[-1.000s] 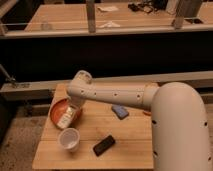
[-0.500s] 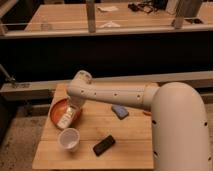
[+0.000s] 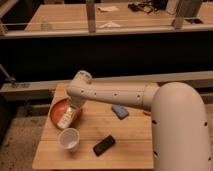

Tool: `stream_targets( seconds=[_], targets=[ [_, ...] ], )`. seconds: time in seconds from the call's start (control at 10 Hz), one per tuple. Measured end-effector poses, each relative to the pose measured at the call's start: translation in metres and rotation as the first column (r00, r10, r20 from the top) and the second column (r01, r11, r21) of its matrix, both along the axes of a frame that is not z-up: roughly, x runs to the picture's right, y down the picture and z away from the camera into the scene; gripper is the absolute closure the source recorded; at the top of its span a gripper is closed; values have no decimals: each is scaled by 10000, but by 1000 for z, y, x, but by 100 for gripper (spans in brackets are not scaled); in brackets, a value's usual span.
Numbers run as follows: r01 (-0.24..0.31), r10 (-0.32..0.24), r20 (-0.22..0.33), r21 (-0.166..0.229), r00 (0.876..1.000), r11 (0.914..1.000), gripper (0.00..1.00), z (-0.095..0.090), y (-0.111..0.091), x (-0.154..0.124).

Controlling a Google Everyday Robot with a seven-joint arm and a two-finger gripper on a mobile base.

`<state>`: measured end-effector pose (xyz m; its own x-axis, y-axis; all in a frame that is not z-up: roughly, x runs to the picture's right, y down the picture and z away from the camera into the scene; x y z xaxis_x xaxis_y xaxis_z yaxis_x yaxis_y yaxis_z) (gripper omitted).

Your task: Place the bottle in the ceramic bowl

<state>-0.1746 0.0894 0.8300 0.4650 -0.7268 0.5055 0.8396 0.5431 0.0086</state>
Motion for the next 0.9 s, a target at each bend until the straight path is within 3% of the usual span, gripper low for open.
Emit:
stream_targets(
  seconds=[0.9],
  targets=[
    [79,-79,24,24,10000,10000,66,0,0,1]
  ],
)
